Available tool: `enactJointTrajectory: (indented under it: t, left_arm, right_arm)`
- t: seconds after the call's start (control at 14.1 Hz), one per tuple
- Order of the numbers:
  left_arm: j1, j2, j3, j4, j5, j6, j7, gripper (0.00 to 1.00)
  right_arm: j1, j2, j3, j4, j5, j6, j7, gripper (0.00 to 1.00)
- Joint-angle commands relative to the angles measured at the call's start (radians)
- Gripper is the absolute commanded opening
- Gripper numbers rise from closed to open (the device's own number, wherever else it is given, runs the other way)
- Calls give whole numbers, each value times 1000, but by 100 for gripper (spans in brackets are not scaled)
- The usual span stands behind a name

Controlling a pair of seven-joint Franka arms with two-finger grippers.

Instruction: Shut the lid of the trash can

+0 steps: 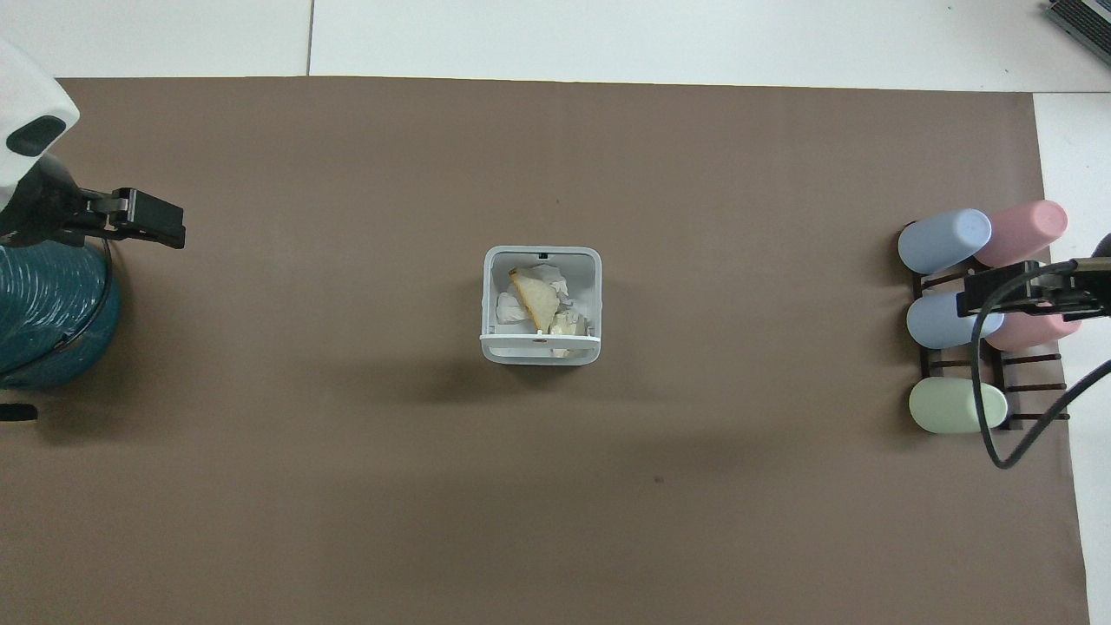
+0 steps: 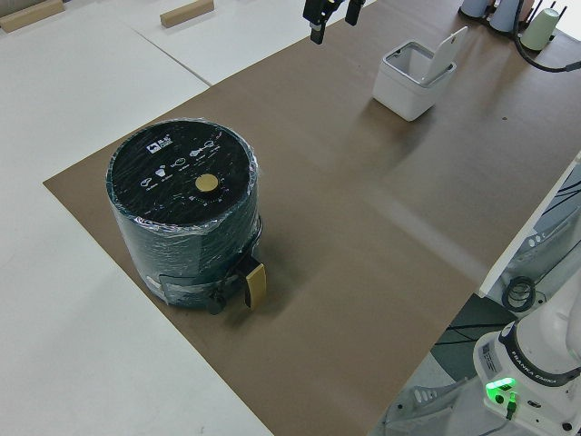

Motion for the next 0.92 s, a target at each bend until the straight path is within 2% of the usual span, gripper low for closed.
enactJointTrajectory:
  t: [0.0, 0.64, 0.85]
  left_arm:
    - [5, -32, 3, -42, -6, 24, 15, 100]
    - [-13, -33, 2, -47, -6, 20, -2, 100]
    - [-49, -59, -8, -97, -7, 22, -33, 100]
  right_arm:
    - [-5, -20, 2, -19, 21, -7, -21, 100]
    - [-5, -20, 2, -19, 21, -7, -21, 100]
    - [-5, -20, 2, -19, 21, -7, -21, 100]
